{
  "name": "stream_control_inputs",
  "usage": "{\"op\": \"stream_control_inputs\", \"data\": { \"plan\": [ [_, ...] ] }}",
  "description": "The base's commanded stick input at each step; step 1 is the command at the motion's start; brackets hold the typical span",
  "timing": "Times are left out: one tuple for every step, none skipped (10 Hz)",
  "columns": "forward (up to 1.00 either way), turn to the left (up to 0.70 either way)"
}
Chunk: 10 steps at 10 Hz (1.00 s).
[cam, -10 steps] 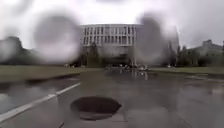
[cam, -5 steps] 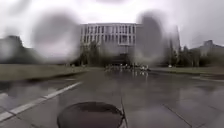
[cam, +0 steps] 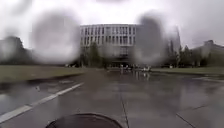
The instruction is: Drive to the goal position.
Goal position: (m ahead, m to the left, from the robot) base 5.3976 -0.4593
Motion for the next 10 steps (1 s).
{"op": "stream_control_inputs", "data": {
  "plan": [
    [0.7, 0.0],
    [0.7, 0.0],
    [0.7, 0.0],
    [0.7, 0.0],
    [0.7, 0.0],
    [0.7, 0.0],
    [0.7, 0.0],
    [0.7, 0.0],
    [0.7, 0.0],
    [0.7, 0.0]
  ]
}}
